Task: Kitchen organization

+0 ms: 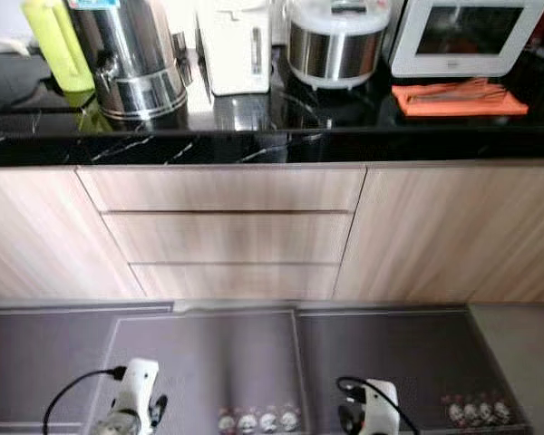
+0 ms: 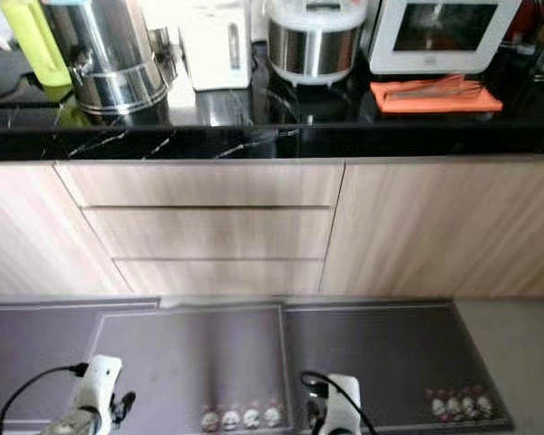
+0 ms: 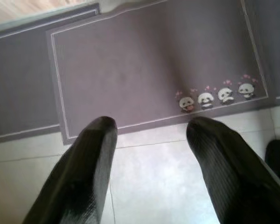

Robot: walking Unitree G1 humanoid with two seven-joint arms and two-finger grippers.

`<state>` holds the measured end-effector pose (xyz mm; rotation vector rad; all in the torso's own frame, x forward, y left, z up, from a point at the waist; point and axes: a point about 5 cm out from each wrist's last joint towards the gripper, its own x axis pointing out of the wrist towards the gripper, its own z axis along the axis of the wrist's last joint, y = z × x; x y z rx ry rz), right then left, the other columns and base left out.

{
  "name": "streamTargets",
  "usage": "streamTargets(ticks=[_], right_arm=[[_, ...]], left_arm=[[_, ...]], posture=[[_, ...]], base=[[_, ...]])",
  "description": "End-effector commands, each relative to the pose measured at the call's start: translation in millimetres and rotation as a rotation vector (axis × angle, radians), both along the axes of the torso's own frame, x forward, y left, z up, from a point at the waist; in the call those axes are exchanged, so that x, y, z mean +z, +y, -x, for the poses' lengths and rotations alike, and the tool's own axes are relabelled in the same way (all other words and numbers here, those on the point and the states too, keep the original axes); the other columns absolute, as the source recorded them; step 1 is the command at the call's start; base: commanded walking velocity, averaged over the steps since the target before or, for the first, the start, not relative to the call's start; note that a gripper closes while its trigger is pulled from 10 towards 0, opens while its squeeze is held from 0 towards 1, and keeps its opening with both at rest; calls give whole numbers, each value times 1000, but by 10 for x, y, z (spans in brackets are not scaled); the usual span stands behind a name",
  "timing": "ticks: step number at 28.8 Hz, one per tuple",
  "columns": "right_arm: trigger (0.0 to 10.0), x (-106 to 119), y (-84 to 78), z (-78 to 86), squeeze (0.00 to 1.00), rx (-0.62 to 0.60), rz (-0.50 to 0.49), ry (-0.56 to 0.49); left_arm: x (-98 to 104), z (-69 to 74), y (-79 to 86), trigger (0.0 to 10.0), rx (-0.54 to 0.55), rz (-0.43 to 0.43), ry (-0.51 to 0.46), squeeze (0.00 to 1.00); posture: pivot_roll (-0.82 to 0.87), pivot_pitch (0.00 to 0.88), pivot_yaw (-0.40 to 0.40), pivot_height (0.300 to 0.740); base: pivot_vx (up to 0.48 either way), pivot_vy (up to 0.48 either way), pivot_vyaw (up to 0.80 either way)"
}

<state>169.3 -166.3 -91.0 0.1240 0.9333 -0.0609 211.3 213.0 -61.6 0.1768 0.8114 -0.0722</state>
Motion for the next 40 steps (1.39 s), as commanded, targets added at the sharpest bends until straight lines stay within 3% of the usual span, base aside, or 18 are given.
streamTargets(ticks=[1, 7, 15, 19, 23, 40], right_arm=[[10000, 8, 49, -21, 0, 24, 7, -11], [10000, 0, 4, 5, 0, 10, 4, -8], [10000, -29, -145, 117, 0, -20, 4, 5], [10000, -80, -211, 284, 0, -33, 5, 33], [10000, -91, -277, 346, 0, -43, 1, 41], [10000, -78, -277, 312, 0, -46, -5, 29]], left_arm=[[14, 3, 77, 10000, 9, -19, -2, 0], [30, -27, 62, 10000, 0, -19, -14, 0], [31, -31, 56, 10000, -5, -19, -12, 0], [38, -46, 44, 10000, -14, -17, -16, 0], [35, -48, 20, 10000, -24, -15, -15, 0], [20, -37, -6, 10000, -34, -9, -2, 0]], posture=[[29, 0, 13, 740], [33, 0, 12, 740], [35, 0, 14, 740], [38, 0, 13, 740], [34, 0, 13, 740], [16, 0, 20, 740]], base=[[0, 330, 800], [0, 0, 728], [0, 0, 0], [0, 0, 0], [0, 0, 0], [0, 0, 0]])
